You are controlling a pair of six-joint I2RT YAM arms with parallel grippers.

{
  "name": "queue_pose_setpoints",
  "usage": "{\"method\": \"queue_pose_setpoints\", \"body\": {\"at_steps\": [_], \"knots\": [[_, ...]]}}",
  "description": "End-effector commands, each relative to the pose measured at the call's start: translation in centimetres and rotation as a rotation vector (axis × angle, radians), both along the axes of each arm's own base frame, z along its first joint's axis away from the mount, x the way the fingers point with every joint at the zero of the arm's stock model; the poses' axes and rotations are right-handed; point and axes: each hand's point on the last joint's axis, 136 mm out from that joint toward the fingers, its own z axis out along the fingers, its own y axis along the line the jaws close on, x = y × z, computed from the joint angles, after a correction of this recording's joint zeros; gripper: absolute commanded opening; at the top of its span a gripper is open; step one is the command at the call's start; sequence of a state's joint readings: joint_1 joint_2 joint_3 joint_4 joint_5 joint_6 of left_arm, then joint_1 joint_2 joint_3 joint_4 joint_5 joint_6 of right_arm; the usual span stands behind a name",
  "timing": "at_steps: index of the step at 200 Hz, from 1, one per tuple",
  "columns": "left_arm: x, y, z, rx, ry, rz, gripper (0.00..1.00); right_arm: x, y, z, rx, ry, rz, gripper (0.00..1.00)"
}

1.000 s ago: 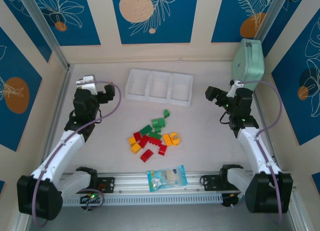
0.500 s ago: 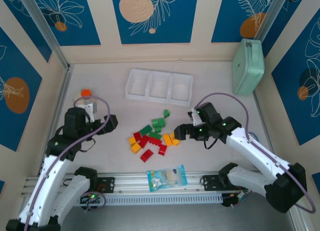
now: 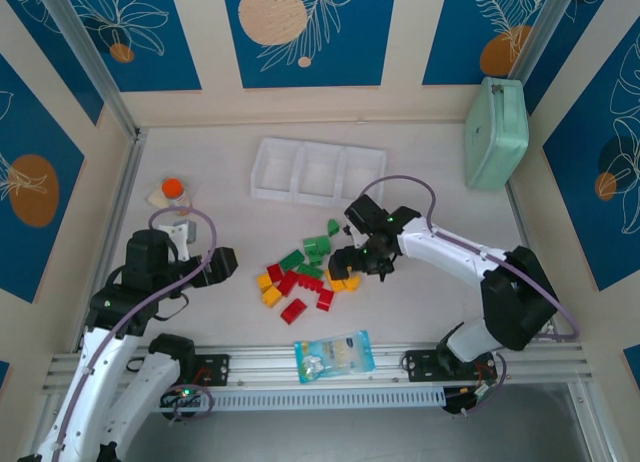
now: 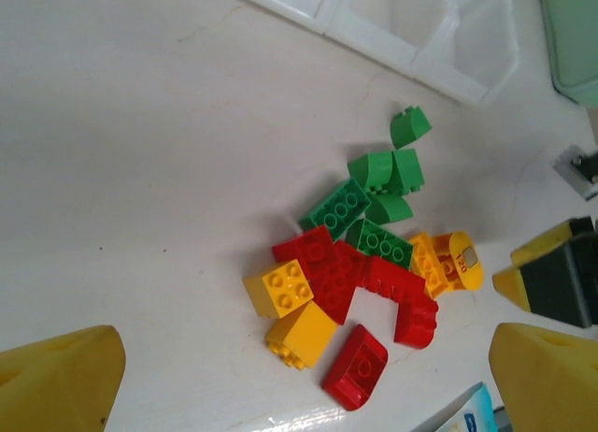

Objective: Sort the legos into containers by color
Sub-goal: Pick up the lego from the bottom-center of the table.

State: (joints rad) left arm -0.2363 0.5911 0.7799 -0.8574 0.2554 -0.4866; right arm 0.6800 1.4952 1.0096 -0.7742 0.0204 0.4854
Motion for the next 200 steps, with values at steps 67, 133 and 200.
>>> {"method": "queue_pose_setpoints", "body": {"at_steps": [67, 133, 200], "knots": [[-0.3, -0.8, 0.7, 0.027, -0.036, -0.1, 1.0, 0.2, 0.7, -2.7, -0.158, 0.055, 0.082, 0.77], [-0.3, -0.8, 1.5, 0.01, -0.148, -0.098, 1.0, 0.9, -0.6, -3.9, -0.249, 0.049, 0.051, 0.63], [-0.2, -0.8, 1.5, 0.011, -0.153, -0.099, 1.0, 1.1, -1.1, -5.1, -0.291, 0.056, 0.043, 0.63]]}}
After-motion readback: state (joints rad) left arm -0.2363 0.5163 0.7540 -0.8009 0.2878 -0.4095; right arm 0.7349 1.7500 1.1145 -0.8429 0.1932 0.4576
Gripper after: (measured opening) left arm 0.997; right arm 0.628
